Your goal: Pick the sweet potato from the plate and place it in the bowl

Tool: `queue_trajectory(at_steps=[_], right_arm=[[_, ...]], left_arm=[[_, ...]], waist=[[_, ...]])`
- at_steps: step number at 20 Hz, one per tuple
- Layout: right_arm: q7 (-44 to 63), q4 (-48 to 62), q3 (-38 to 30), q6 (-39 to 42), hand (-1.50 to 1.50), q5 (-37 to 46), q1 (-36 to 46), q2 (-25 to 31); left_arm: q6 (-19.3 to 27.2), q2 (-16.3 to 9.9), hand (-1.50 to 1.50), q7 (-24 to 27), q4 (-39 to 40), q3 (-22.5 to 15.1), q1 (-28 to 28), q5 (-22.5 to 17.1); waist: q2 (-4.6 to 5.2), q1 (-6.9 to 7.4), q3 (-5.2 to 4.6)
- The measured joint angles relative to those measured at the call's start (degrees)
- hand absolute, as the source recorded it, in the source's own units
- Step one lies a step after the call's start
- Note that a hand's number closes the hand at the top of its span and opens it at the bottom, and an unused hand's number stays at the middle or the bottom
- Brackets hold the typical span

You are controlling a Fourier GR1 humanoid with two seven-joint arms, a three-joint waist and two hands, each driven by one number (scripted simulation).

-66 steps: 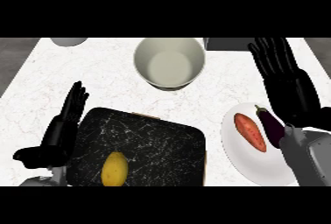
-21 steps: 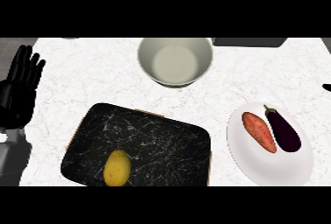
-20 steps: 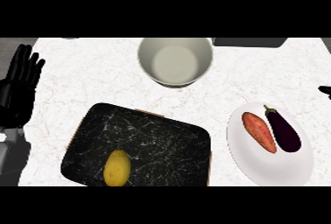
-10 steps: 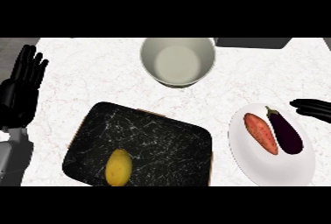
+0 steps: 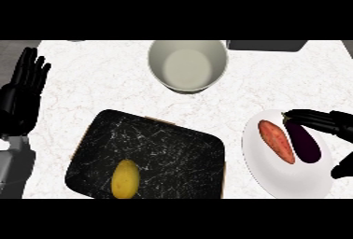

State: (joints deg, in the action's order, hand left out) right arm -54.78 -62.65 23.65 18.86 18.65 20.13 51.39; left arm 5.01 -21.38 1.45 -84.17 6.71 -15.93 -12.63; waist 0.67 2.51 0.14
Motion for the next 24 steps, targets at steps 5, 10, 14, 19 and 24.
queue_trajectory(at_steps=[5,10,14,19,24], right_arm=[[-1.41,4.22,2.61,-1.48,-1.50,0.35,3.32,-3.18],[-3.19,7.82,4.93,-2.88,-1.50,0.89,5.97,-4.72],[-3.06,9.49,6.87,-3.61,-1.50,2.19,7.54,-7.00],[-3.40,12.09,8.45,-4.68,-1.50,3.73,8.74,-9.29],[-3.19,13.47,9.63,-5.15,-1.50,5.01,9.87,-10.89]], left_arm=[[-0.32,0.39,0.00,1.03,-0.21,0.28,1.28,0.22],[0.12,0.46,0.00,0.25,-0.01,0.59,0.19,0.56],[-0.83,-0.44,0.00,0.51,0.20,2.06,0.62,-0.06],[-0.49,0.15,0.00,-0.04,-0.40,1.88,0.84,0.59],[-1.35,0.17,0.00,0.72,0.03,2.51,1.18,0.59]], waist=[[-0.12,-0.40,-0.02],[-0.17,-0.77,-0.03],[-0.32,-1.13,-0.07],[-0.50,-1.50,-0.20],[-0.69,-1.82,-0.47]])
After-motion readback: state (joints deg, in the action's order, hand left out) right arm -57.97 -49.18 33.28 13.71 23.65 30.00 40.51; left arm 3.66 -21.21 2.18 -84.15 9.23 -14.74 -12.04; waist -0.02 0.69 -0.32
